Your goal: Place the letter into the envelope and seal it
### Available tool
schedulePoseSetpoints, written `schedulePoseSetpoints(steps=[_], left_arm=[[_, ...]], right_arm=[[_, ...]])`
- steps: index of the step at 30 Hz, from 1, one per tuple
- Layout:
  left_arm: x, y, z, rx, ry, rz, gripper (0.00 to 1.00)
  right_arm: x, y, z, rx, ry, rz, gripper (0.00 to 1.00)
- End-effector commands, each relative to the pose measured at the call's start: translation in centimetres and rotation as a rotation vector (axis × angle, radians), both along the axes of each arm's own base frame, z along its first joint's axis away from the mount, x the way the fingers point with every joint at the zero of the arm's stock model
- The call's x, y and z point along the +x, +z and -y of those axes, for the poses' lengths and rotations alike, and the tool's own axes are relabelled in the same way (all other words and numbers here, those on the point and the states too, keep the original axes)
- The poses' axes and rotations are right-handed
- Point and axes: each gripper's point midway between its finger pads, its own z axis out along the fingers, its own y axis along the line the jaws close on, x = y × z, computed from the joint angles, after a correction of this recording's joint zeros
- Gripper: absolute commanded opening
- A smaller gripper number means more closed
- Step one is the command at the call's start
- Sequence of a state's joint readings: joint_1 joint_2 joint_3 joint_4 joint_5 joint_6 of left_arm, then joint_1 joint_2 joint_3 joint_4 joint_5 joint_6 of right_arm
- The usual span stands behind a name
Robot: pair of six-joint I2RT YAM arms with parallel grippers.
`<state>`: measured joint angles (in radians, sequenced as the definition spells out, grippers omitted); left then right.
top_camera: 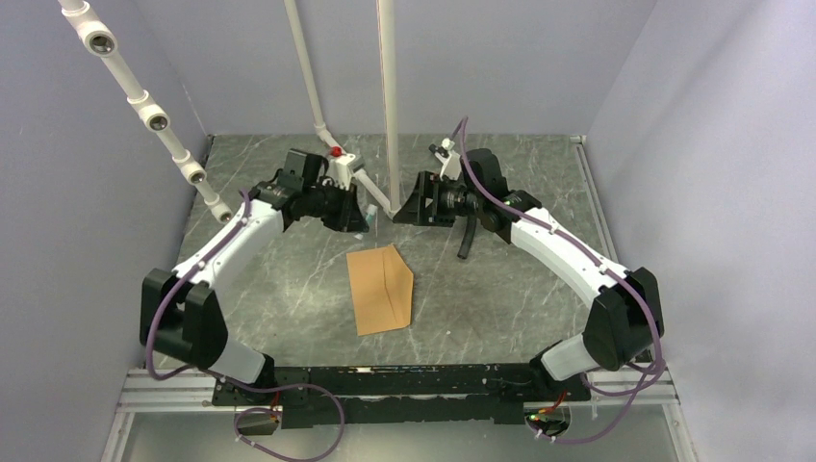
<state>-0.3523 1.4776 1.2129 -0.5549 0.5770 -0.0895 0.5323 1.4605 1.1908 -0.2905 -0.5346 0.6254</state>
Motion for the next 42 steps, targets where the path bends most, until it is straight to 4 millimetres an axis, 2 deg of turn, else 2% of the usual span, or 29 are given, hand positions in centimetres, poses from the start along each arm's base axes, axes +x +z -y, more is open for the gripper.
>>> schedulePoseSetpoints(steps=[1,4,8,14,23,28,32,36,39,42], left_arm=[[-2.7,2.4,3.0,-0.089,-0.133,0.077,0.03],[-3.7,3.2,4.0,-0.106,-0.157,0.116,0.02],[-4.1,4.8,4.9,-0.114,-0.210,0.156,0.02],[-4.6,5.6,5.4,-0.116,-0.265,0.180,0.02],[-5.4,6.2,5.5,-0.114,-0.347,0.214,0.03],[-5.8,6.5,5.7,-0.137,-0.366,0.223,0.02],[-6.0,6.4,5.8,-0.143,-0.376,0.224,0.03],[-6.1,5.9,5.7,-0.127,-0.389,0.200,0.02],[-6.1,5.8,5.7,-0.116,-0.394,0.186,0.02],[-5.5,5.9,5.6,-0.107,-0.364,0.189,0.02]], right_arm=[[-1.0,4.0,-2.0,0.129,0.097,-0.013,0.73],[-1.5,4.2,-2.4,0.142,0.130,0.000,0.69],[-1.0,2.8,-1.8,0.086,0.079,-0.024,0.62],[-0.7,1.9,-1.4,0.052,0.047,-0.032,0.61],[-0.5,2.5,-2.0,0.080,0.052,-0.030,0.55],[-1.1,2.5,-2.3,0.101,0.065,-0.050,0.49],[-1.2,2.5,-2.3,0.114,0.060,-0.055,0.44],[-1.2,2.6,-2.5,0.124,0.070,-0.067,0.43],[-1.5,2.9,-2.7,0.139,0.088,-0.073,0.33],[-1.9,3.2,-2.6,0.142,0.097,-0.076,0.16]])
